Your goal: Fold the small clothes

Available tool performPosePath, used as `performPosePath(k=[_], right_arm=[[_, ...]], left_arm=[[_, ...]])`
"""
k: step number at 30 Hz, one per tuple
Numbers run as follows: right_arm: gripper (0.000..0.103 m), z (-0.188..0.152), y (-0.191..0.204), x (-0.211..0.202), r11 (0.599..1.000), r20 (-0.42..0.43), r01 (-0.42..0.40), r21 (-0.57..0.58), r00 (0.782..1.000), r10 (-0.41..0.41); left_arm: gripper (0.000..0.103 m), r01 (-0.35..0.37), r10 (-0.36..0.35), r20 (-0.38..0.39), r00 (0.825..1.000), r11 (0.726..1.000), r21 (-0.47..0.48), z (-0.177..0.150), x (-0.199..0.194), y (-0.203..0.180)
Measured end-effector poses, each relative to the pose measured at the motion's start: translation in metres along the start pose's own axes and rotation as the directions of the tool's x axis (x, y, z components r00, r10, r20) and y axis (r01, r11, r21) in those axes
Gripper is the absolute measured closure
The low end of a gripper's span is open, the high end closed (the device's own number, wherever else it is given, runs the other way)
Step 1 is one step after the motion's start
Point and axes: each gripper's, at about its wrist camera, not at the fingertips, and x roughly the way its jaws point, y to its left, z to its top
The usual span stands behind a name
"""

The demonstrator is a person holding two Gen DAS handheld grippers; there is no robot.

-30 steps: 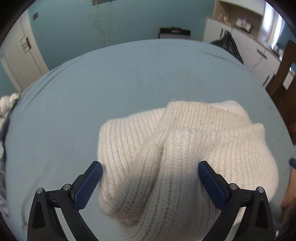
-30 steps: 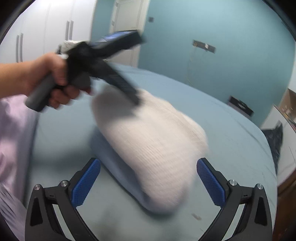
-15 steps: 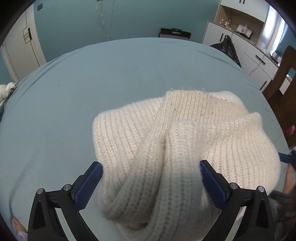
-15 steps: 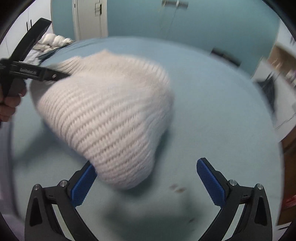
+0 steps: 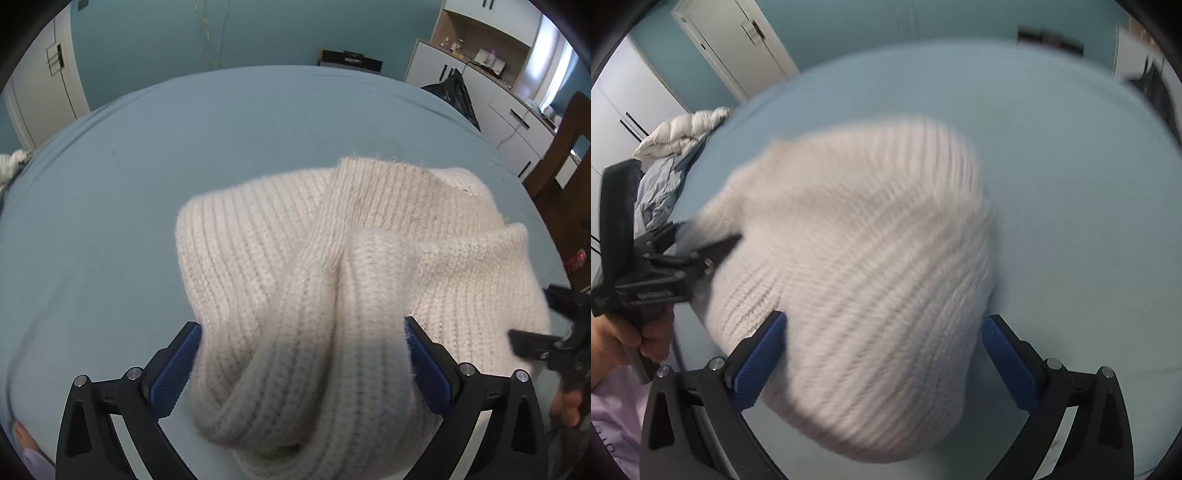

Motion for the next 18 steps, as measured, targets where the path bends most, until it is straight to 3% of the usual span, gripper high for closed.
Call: performPosePath(k=[2,3,5,7,11,13,15,18], right_arm=[[0.003,-0.011,0.002,0.006,1.000,-0.009,-0.001,0.022,1.000,0.002],[0.003,0.007,0.004,0.001,1.000,0.007,0.027,-0.003,1.000,-0.027],[0.003,0.012,0.022,-0.008,0.991,0.069,0.111,-0.075,0.992,-0.106],[0.003,0.012,0.033,-0.011,0.988,0.083,0.140,-0.071,0.987,-0.134],[0.003,0.037,0.039,-0.032,0.999,0.033,0.018,0.032,0.999,-0.019],[0.002,0.045,0.039,-0.054,0.995,0.148,-0.048,0.082,0.988,0.036],[0.002,0.056,0.041,-0.067,0.993,0.217,-0.023,0.118,0.976,-0.003],[0.002,0.075,0.039,-0.051,0.987,0.150,0.061,0.147,0.985,-0.083]], left_arm=[[0.000,-0.022,0.021,0.007,1.000,1.000,0.023,-0.003,-0.001,-0.005],[0.000,-0.036,0.035,0.014,0.999,0.999,0.029,-0.004,-0.001,-0.008],[0.000,-0.051,0.051,0.025,0.998,0.998,0.028,-0.001,0.001,-0.013],[0.000,-0.068,0.066,0.042,0.997,0.997,0.030,0.001,0.001,-0.015],[0.000,-0.068,0.067,0.049,0.997,0.997,0.032,0.003,0.001,-0.014],[0.000,-0.063,0.062,0.048,0.997,0.998,0.026,0.003,0.002,-0.013],[0.000,-0.061,0.060,0.049,0.997,0.998,0.025,0.001,0.000,-0.010],[0.000,-0.057,0.055,0.047,0.997,0.998,0.024,0.000,-0.001,-0.007]])
